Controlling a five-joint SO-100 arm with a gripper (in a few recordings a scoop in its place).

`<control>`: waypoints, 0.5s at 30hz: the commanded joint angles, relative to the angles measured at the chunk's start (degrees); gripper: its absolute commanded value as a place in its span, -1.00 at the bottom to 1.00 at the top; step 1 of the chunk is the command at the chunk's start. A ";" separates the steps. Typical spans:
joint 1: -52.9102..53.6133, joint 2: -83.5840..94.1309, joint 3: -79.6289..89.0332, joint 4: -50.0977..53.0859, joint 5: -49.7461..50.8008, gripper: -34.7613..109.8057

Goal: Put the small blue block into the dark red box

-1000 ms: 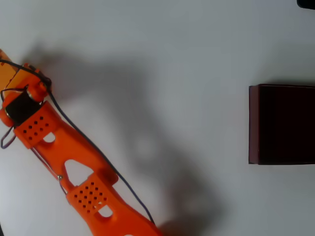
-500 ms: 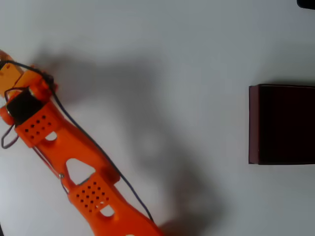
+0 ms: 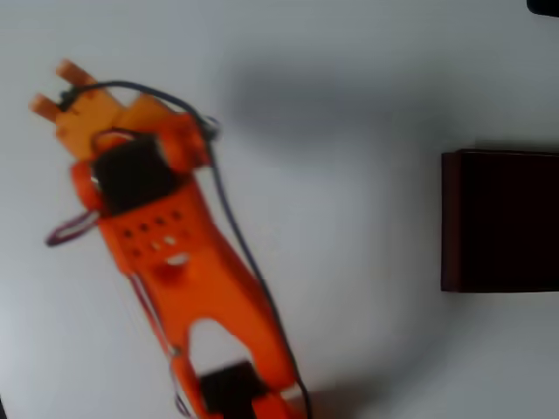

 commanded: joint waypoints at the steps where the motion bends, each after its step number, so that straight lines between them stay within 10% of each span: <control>1: 6.33 19.07 17.05 -0.09 -4.39 -0.51; 15: 43.77 68.47 67.76 -18.98 -22.41 -0.52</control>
